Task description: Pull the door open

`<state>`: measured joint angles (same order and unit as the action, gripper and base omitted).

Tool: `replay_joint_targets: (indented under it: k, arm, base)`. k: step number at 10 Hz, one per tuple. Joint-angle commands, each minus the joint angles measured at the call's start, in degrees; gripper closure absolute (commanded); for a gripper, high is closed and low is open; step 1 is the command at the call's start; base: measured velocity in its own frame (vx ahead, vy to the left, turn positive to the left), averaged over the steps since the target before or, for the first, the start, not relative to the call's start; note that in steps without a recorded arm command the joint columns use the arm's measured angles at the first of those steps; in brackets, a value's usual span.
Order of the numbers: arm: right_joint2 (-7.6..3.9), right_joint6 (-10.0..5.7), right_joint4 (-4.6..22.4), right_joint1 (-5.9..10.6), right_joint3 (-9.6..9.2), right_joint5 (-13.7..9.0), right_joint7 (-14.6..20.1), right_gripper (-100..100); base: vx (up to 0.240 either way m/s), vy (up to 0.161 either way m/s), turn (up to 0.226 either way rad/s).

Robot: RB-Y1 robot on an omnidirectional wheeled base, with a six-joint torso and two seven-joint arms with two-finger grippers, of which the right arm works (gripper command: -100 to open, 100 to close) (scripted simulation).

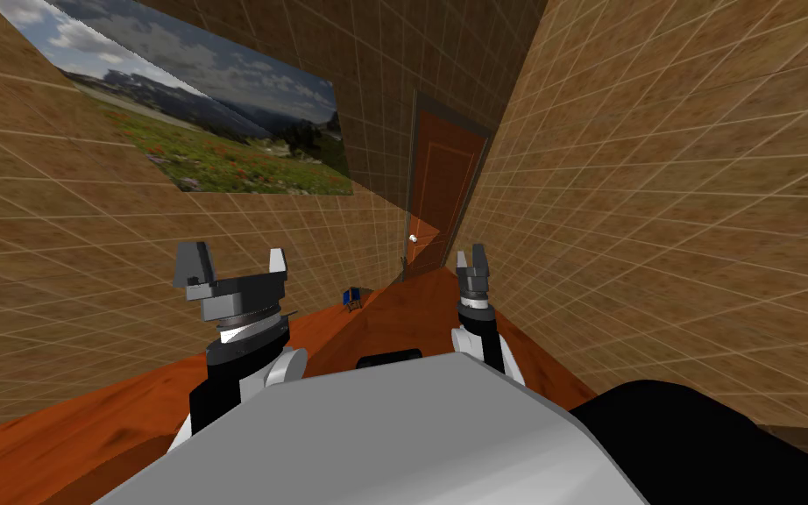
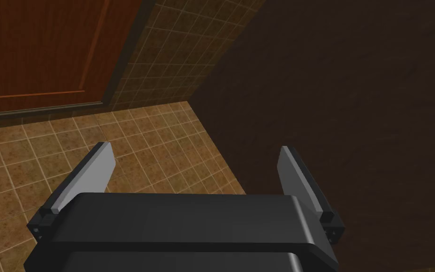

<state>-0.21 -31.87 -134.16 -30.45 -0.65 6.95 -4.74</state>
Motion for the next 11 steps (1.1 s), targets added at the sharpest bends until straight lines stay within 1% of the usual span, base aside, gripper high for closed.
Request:
replay_joint_targets:
  k: [1, 4, 5, 7, 8, 11]
  arm:
    - [-0.47, -0.43, 1.90, 0.67, 0.26, 0.41, -1.14, -100]
    - [-1.08, -1.07, 4.70, 1.66, 0.63, 1.02, -2.82, -100]
    - [-1.43, -1.49, 6.56, 2.31, 0.88, 1.42, -3.93, -100]
    - [-1.81, -1.95, 8.57, 3.02, 1.15, 1.85, -5.14, -100]
    - [-2.19, -2.45, 10.75, 3.79, 1.44, 2.32, -6.44, -100]
    - [-2.80, -3.32, 14.55, 5.13, 1.95, 3.14, -8.72, -100]
  base:
    - [0.076, -0.010, 0.019]
    - [0.109, -0.030, 0.018]
    - [0.110, -0.021, 0.018]
    - [0.118, -0.029, 0.020]
    - [0.129, -0.027, 0.030]
    - [0.111, -0.026, 0.021]
